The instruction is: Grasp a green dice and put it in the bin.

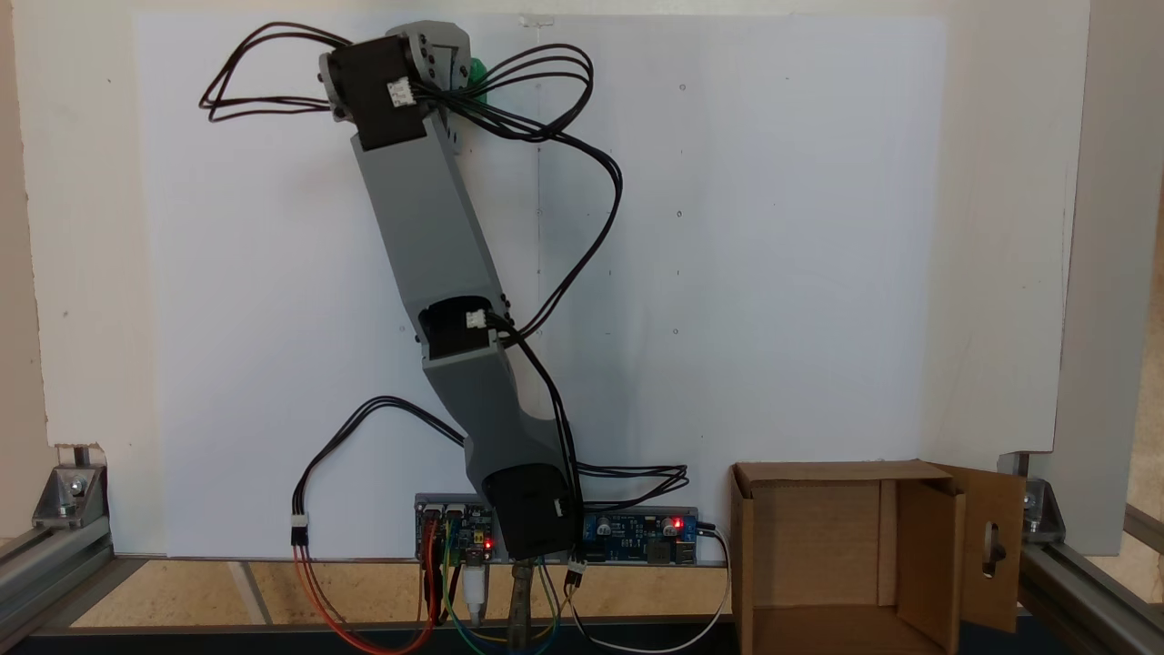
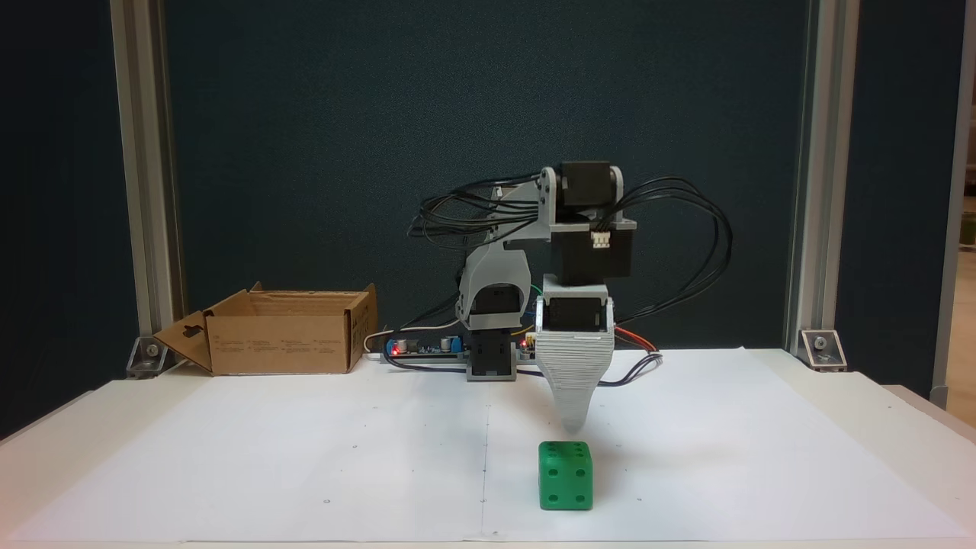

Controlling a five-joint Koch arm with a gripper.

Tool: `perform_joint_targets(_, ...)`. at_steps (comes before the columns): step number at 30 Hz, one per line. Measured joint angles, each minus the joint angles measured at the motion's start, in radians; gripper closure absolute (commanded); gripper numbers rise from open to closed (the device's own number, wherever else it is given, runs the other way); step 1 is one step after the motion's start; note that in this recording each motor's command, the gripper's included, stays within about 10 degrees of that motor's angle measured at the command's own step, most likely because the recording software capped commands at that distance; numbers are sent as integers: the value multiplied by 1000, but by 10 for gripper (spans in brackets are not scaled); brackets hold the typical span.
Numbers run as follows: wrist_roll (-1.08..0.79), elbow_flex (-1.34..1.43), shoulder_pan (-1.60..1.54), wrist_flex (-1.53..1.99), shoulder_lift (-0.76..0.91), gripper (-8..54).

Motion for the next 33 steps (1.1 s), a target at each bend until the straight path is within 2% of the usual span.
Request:
perform_joint_targets(20,0,0,25,0,-12,15)
perform_joint_targets(26,0,135,25,-57,-18,14)
perform_joint_targets(33,0,167,25,-143,-18,15)
